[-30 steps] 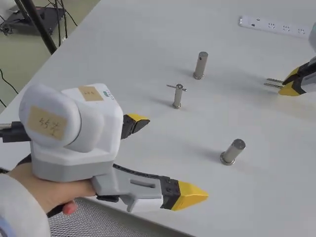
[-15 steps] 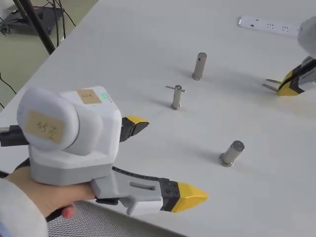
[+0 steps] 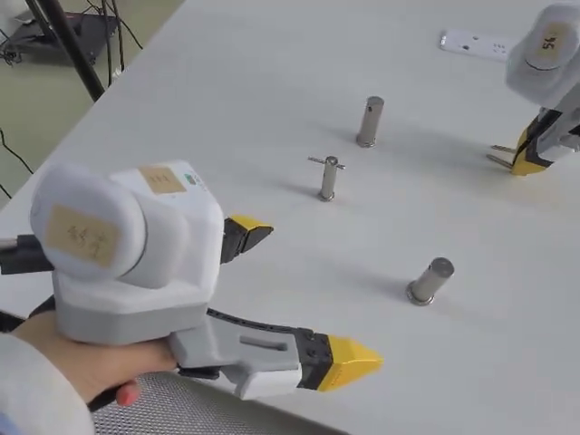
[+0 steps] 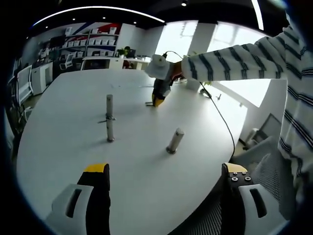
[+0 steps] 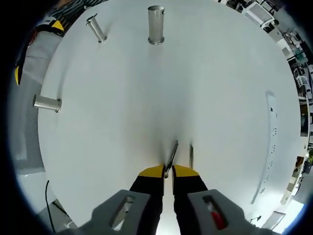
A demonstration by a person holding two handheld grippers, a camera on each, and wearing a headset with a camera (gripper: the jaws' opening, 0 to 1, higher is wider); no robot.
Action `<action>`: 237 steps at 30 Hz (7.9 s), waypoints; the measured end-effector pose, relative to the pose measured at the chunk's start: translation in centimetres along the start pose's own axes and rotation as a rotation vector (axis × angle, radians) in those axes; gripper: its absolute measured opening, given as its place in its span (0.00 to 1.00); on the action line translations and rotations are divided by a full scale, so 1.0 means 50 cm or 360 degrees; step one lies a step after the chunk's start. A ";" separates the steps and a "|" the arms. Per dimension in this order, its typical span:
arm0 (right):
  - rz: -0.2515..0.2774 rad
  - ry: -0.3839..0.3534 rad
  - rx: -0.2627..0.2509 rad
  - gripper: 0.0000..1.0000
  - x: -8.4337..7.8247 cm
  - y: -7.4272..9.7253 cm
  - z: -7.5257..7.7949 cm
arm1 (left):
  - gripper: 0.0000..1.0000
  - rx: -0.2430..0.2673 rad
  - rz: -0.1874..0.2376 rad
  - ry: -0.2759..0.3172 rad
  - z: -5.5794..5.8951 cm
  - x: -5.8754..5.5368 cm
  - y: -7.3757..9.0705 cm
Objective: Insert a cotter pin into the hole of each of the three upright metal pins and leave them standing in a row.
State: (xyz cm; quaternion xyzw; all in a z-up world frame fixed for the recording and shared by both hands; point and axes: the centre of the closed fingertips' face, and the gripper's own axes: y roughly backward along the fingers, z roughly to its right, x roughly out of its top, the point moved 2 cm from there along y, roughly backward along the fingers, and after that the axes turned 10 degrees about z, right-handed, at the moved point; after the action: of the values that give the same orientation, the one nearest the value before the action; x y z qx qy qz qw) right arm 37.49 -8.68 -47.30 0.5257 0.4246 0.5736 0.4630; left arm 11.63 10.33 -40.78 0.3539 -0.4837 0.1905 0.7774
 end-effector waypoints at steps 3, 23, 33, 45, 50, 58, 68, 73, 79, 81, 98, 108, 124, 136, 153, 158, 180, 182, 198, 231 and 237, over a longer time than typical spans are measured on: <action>-0.0016 0.0023 -0.0006 0.00 0.000 -0.004 0.004 | 0.93 0.0000 0.0000 -0.0003 0.000 -0.001 0.001; 0.0122 -0.0238 -0.0131 0.00 -0.009 -0.015 0.024 | 0.89 -0.0003 0.0024 0.0028 0.009 0.004 0.010; 0.0300 -0.0190 -0.0236 0.00 0.013 0.032 0.016 | 0.90 -0.0014 0.0042 0.0005 0.015 0.014 0.009; 0.0539 -0.0070 -0.0430 0.00 0.036 0.119 -0.014 | 0.85 -0.0017 0.0075 0.0028 0.014 0.040 -0.005; 0.0595 -0.0017 -0.0454 0.00 0.043 0.137 -0.037 | 0.83 -0.0023 0.0084 0.0029 0.013 0.051 -0.017; 0.0744 0.0122 -0.0604 0.00 0.086 0.181 -0.090 | 0.79 -0.0051 0.0100 0.0025 0.014 0.073 -0.043; 0.0789 0.0246 -0.0757 0.00 0.099 0.200 -0.159 | 0.71 -0.0084 0.0136 0.0072 0.014 0.107 -0.078; 0.0820 0.0272 -0.0770 0.00 0.107 0.204 -0.199 | 0.68 -0.0109 0.0141 0.0076 0.017 0.121 -0.095; 0.0879 0.0323 -0.0817 0.00 0.134 0.225 -0.257 | 0.63 -0.0160 0.0173 0.0136 0.028 0.139 -0.114; 0.0918 0.0301 -0.0840 0.00 0.142 0.228 -0.268 | 0.62 -0.0172 0.0175 0.0148 0.030 0.141 -0.119; 0.1011 0.0339 -0.0814 0.00 0.172 0.200 -0.358 | 0.39 -0.0247 0.0152 0.0165 0.054 0.138 -0.146; 0.1030 0.0394 -0.0801 0.00 0.188 0.199 -0.384 | 0.22 -0.0300 0.0137 0.0187 0.071 0.136 -0.154; 0.1027 0.0411 -0.0807 0.00 0.194 0.205 -0.390 | 0.07 -0.0322 0.0125 0.0203 0.078 0.133 -0.160; 0.1032 0.0403 -0.0818 0.00 0.193 0.212 -0.388 | 0.00 -0.0350 0.0125 0.0231 0.084 0.134 -0.163; 0.1063 0.0399 -0.0800 0.00 0.202 0.210 -0.393 | 0.00 -0.0335 0.0106 0.0401 0.081 0.131 -0.151; 0.1080 0.0384 -0.0789 0.00 0.204 0.210 -0.394 | 0.00 -0.0325 0.0080 0.0464 0.082 0.128 -0.148; 0.1054 0.0184 -0.0739 0.15 0.168 0.191 -0.383 | 0.00 -0.0327 0.0088 0.0397 0.067 0.130 -0.142; 0.1065 0.0114 -0.0711 0.15 0.164 0.188 -0.384 | 0.00 -0.0335 0.0097 0.0371 0.066 0.132 -0.140; 0.1391 -0.0368 -0.0340 0.24 0.179 0.188 -0.400 | 0.00 -0.0408 0.0135 0.0080 0.054 0.139 -0.120; 0.1632 -0.0457 0.0009 0.00 0.230 0.219 -0.450 | 0.00 -0.0812 0.0217 -0.0476 0.111 0.151 -0.074; 0.1611 -0.0423 0.0027 0.00 0.225 0.219 -0.454 | 0.00 -0.0847 0.0183 -0.0504 0.115 0.145 -0.073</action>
State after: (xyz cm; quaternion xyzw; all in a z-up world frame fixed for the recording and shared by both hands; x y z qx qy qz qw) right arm 13.74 0.01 -36.25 0.7372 0.0595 0.6503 0.1734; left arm 13.76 3.30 -34.09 0.1354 -0.6508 0.0435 0.7458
